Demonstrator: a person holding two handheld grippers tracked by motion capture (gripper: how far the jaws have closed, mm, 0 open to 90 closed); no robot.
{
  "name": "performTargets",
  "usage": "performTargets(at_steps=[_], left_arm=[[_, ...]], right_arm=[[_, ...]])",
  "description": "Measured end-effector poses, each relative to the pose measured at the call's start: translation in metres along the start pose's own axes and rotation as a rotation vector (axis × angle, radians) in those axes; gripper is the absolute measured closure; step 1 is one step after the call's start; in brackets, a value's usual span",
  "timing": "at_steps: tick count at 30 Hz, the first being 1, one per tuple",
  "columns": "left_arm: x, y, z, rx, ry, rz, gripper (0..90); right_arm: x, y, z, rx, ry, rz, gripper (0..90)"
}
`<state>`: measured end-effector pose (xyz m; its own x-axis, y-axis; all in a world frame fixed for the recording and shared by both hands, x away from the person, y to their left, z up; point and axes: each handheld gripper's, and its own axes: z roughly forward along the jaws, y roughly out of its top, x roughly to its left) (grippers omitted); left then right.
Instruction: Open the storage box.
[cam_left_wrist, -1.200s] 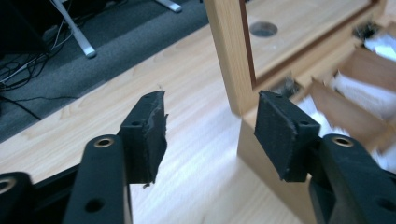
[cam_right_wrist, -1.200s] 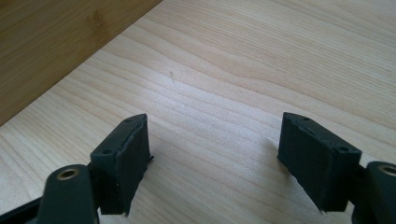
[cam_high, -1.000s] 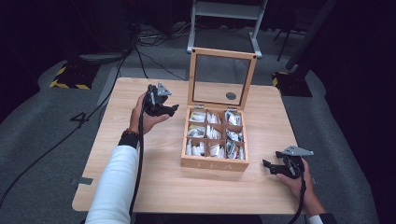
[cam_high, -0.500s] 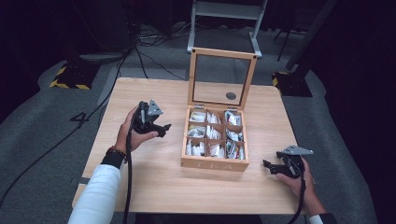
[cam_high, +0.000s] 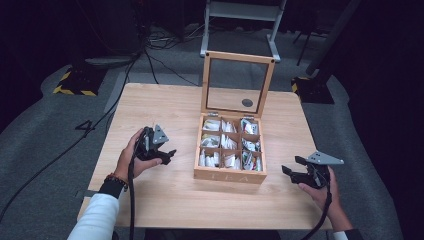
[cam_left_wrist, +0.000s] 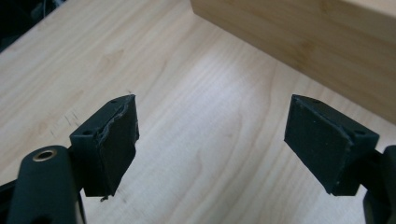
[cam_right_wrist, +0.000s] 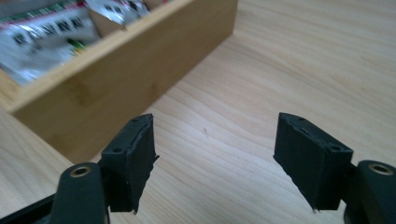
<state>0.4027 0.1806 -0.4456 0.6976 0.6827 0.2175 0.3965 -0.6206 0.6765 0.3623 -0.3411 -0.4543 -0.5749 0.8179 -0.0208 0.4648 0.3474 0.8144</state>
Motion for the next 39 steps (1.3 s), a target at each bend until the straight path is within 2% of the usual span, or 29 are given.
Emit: performTargets(at_steps=[7,9,11,13,14,16,20,22,25,27,30,34,39], left_arm=[[-0.015,-0.024,-0.002,0.034,-0.025,0.008,18.0],[-0.016,-0.031,-0.003,0.050,-0.079,-0.010,17.9],[-0.021,-0.037,-0.004,0.052,-0.054,0.006,17.8],[-0.022,-0.042,-0.004,0.061,-0.080,-0.005,17.5],[-0.024,-0.045,-0.004,0.055,-0.068,-0.001,18.0],[-0.027,-0.049,-0.003,0.072,-0.071,0.013,17.1],[-0.035,-0.056,-0.002,0.078,-0.088,0.031,17.4],[-0.037,-0.059,-0.002,0.075,-0.111,0.017,17.1],[-0.039,-0.061,-0.003,0.063,-0.108,0.011,16.9],[-0.040,-0.064,-0.004,0.046,-0.118,-0.012,16.9],[-0.042,-0.066,-0.005,0.031,-0.108,0.005,16.8],[-0.038,-0.071,-0.003,0.003,-0.145,-0.041,16.9],[-0.031,-0.076,0.000,-0.016,-0.198,-0.080,16.8]], right_arm=[[0.020,0.022,-0.008,-0.045,0.046,-0.038,30.7],[0.030,0.028,-0.008,-0.046,0.063,-0.061,30.9],[0.040,0.035,-0.007,-0.052,0.081,-0.088,31.1],[0.047,0.040,-0.004,-0.058,0.095,-0.105,31.5],[0.052,0.044,-0.002,-0.058,0.101,-0.116,31.9],[0.059,0.051,0.005,-0.048,0.087,-0.135,32.8],[0.070,0.063,0.017,-0.046,0.099,-0.150,33.5],[0.075,0.069,0.023,-0.043,0.092,-0.153,33.7],[0.080,0.075,0.033,-0.032,0.082,-0.145,33.7],[0.082,0.078,0.039,-0.025,0.079,-0.140,33.6],[0.085,0.082,0.046,-0.012,0.066,-0.127,34.1],[0.090,0.083,0.056,0.012,0.055,-0.122,34.2],[0.096,0.078,0.061,0.057,0.023,-0.166,34.2]])
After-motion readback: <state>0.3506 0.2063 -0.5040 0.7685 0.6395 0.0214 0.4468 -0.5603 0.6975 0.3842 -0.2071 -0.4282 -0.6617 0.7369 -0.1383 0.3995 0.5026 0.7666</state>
